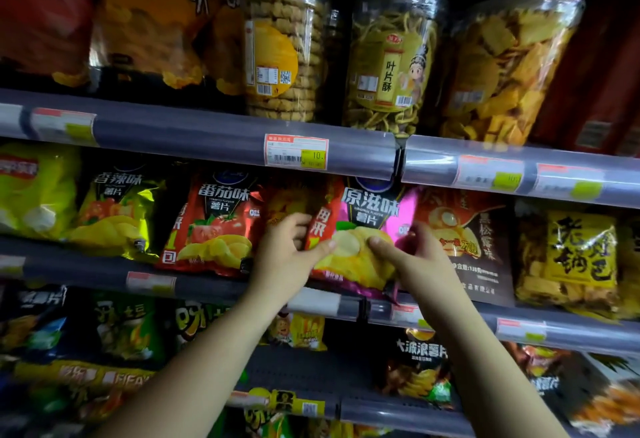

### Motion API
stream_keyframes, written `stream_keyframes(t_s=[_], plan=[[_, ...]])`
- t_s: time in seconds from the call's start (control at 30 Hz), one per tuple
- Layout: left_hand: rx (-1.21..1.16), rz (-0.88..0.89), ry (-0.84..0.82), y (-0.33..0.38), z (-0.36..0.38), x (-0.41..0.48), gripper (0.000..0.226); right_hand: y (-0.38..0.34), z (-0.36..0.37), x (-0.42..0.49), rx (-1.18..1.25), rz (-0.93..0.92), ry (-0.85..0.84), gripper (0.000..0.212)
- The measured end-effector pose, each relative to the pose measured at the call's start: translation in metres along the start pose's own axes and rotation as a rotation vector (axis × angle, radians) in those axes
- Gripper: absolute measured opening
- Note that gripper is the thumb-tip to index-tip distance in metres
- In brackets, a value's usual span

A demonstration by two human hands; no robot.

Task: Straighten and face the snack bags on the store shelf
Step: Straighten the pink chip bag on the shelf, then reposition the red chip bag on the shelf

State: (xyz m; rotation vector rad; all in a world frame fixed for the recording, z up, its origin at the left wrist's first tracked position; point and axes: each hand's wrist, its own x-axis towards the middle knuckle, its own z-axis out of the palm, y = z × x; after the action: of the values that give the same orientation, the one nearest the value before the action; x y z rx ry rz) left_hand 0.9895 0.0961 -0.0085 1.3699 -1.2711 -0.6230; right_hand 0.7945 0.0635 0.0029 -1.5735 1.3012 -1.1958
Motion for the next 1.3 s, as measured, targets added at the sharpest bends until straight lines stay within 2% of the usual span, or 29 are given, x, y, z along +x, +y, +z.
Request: stream_keyframes(t_s=[0.2, 0.37, 0.47, 0.57, 0.67, 0.73, 0.8, 0.87, 0.97, 1.03, 1.13, 1.23, 1.3], plan=[[0.147, -0.012, 0.019, -0.021, 0.001, 0.008, 0.038, 0.004, 0.009, 0.016, -0.204, -0.106, -0.073, 0.064], [0.252, 0.051, 0.085, -0.03, 0.005, -0.002, 0.04, 0.016, 0.01, 0.01, -0.353, -0.132, -0.062, 0.057], [0.289, 0.081, 0.1, -0.026, 0.005, -0.004, 0.039, 0.014, 0.01, 0.006, -0.386, -0.142, -0.049, 0.064], [0.262, 0.092, 0.084, -0.023, -0.002, -0.01, 0.042, 0.009, 0.007, -0.002, -0.313, -0.149, 0.051, 0.071], [0.232, 0.163, 0.116, -0.018, -0.024, -0.02, 0.033, 0.003, 0.006, -0.014, -0.33, -0.268, 0.255, 0.052], [0.258, 0.227, 0.206, -0.016, -0.05, -0.026, 0.025, -0.009, 0.016, -0.024, -0.287, -0.386, 0.339, 0.035], [0.323, 0.267, 0.346, -0.021, -0.081, -0.025, 0.022, -0.024, 0.039, -0.033, -0.226, -0.45, 0.252, 0.021], [0.423, 0.231, 0.461, -0.031, -0.109, -0.019, 0.029, -0.036, 0.073, -0.039, -0.232, -0.454, 0.057, 0.015], [0.517, 0.042, 0.436, -0.05, -0.133, -0.006, 0.049, -0.047, 0.133, -0.033, -0.375, -0.372, -0.171, 0.039], [0.508, -0.071, 0.339, -0.059, -0.136, 0.0, 0.057, -0.051, 0.165, -0.024, -0.355, -0.192, -0.258, 0.049], [0.463, -0.106, 0.258, -0.065, -0.144, 0.005, 0.05, -0.057, 0.19, -0.013, -0.245, -0.016, -0.255, 0.047], [0.371, -0.039, 0.267, -0.055, -0.156, 0.006, 0.029, -0.06, 0.197, -0.01, -0.115, 0.004, -0.177, 0.052], [0.296, -0.002, 0.264, -0.044, -0.167, 0.001, 0.027, -0.063, 0.193, -0.014, -0.022, 0.008, -0.158, 0.059]])
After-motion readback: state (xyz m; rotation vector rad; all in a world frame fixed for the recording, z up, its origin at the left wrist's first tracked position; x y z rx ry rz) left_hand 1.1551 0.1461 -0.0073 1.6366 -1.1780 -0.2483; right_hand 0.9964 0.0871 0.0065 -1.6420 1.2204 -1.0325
